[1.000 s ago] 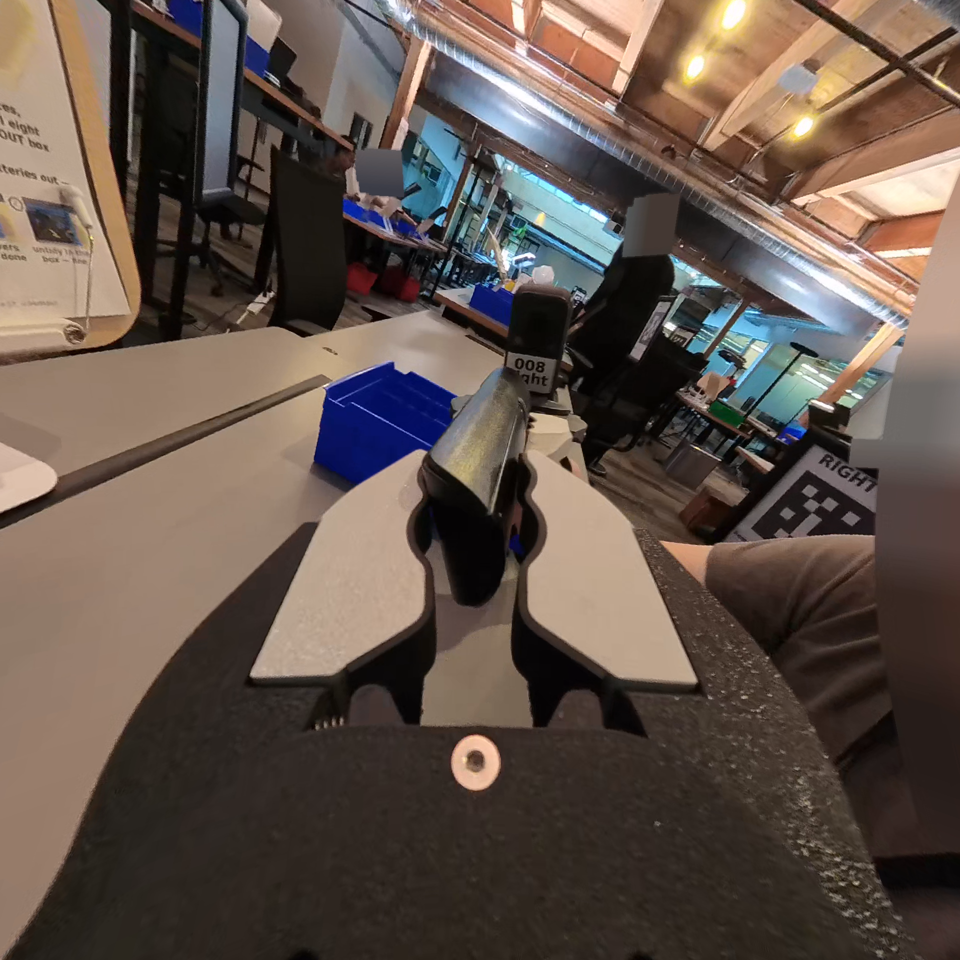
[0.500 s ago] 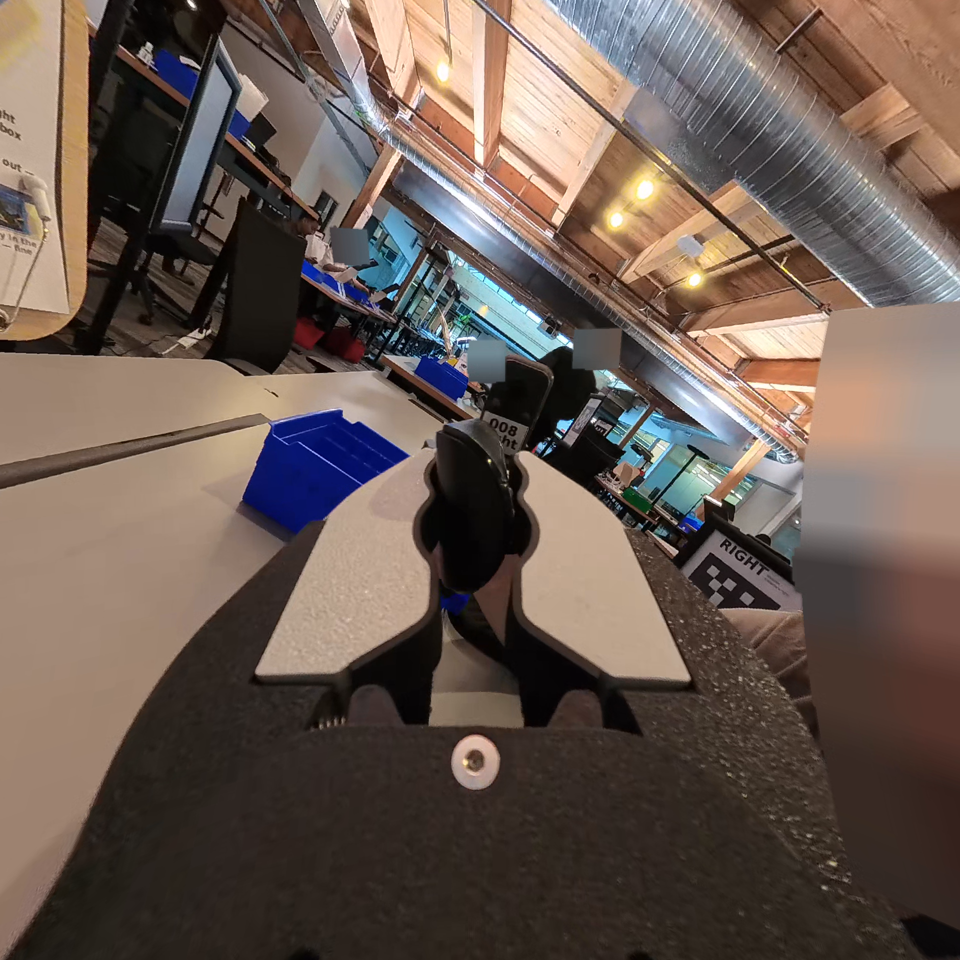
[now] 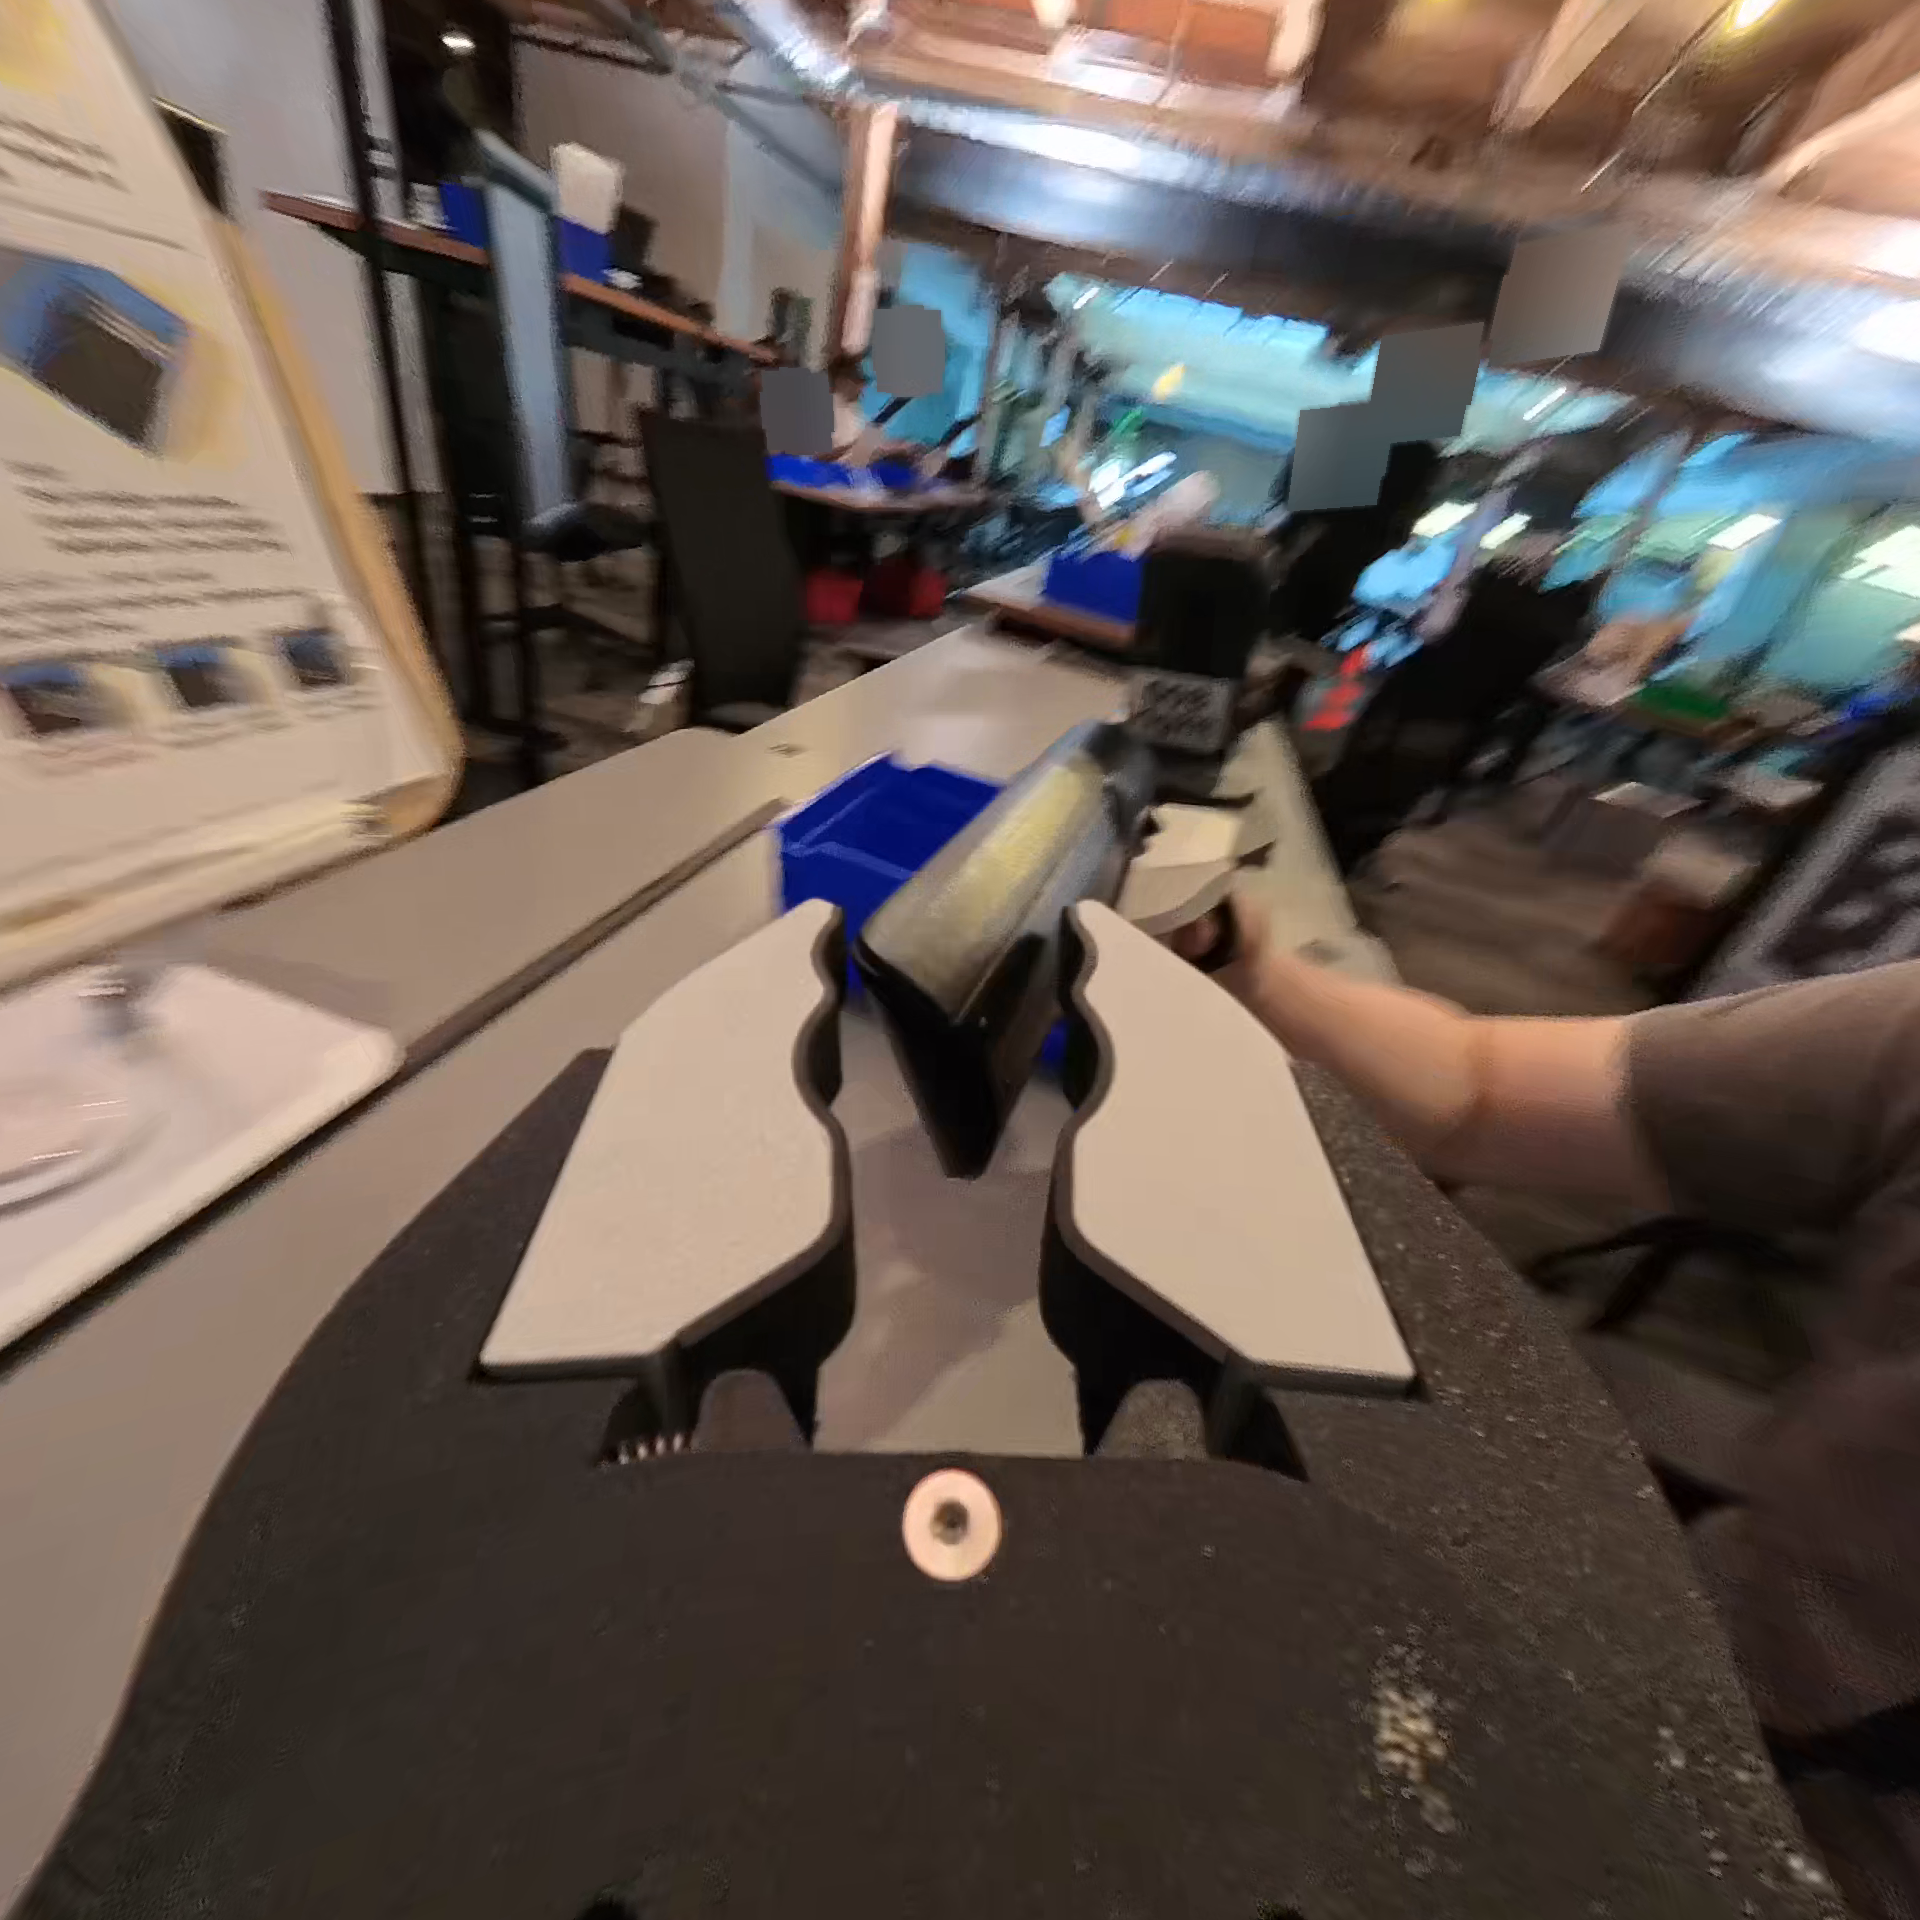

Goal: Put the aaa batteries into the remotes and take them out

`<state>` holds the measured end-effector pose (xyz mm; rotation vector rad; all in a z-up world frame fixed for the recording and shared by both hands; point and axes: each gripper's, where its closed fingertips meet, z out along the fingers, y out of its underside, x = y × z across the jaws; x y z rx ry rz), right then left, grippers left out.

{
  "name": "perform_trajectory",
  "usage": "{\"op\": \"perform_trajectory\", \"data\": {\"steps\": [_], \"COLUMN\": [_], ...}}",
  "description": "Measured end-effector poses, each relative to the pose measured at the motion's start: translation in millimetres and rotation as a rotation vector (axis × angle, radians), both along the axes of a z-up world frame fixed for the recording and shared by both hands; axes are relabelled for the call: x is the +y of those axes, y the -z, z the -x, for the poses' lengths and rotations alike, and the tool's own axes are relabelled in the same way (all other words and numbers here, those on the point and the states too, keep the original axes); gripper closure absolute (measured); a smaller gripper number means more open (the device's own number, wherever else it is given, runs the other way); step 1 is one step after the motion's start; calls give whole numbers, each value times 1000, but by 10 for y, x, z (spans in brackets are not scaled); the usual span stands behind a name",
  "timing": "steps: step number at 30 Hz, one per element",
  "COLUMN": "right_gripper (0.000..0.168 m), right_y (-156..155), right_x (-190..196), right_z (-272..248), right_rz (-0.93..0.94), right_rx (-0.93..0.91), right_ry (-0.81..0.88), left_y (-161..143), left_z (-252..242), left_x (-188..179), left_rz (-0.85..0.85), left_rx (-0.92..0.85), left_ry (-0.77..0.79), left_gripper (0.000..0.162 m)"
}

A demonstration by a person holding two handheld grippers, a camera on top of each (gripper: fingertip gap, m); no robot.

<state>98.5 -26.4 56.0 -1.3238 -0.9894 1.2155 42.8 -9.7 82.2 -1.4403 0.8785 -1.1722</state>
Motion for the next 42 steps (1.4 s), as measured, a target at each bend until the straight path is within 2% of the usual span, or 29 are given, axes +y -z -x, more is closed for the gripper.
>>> {"op": "perform_trajectory", "data": {"steps": [3,5,9,14,17,22,25,29,30,31,33,36,42], "right_gripper": [148,148,147,147,148,149,149,149,149,149,150,150,149], "right_y": [242,431,684,785,806,743,738,669,642,610,612,635,806], "right_x": [81,68,-81,-158,-52,46,-8,-72,-83,-99,-120,-95,-74], "right_z": [7,48,175,308,320,336,368,395,395,391,394,373,399], "right_rz": [47,59,69,33,-29,-67,-105,-145,-158,-168,-158,-189,-201], "right_rx": [-121,-215,-346,-392,-396,-309,-316,-283,-263,-242,-249,-253,-323], "right_ry": [-22,-61,-153,-146,-54,47,45,47,50,46,19,30,25], "left_y": [-23,-19,259,757,830,772,777,740,727,706,712,716,892], "left_z": [254,300,41,-301,-363,-318,-294,-264,-267,-287,-290,-315,-276], "left_x": [117,62,-152,-151,-82,30,-41,-88,-111,-175,-213,-200,-191], "left_rz": [-173,-251,-275,-123,-68,-101,-94,-42,-29,-1,47,-78,-6], "left_rx": [182,289,469,596,584,589,610,572,557,526,519,558,657], "left_ry": [-183,-210,-82,0,-30,-138,-97,-52,-32,19,58,13,12], "left_gripper": [106,102,104,110,116,110,113,110,112,123,127,128,129]}}
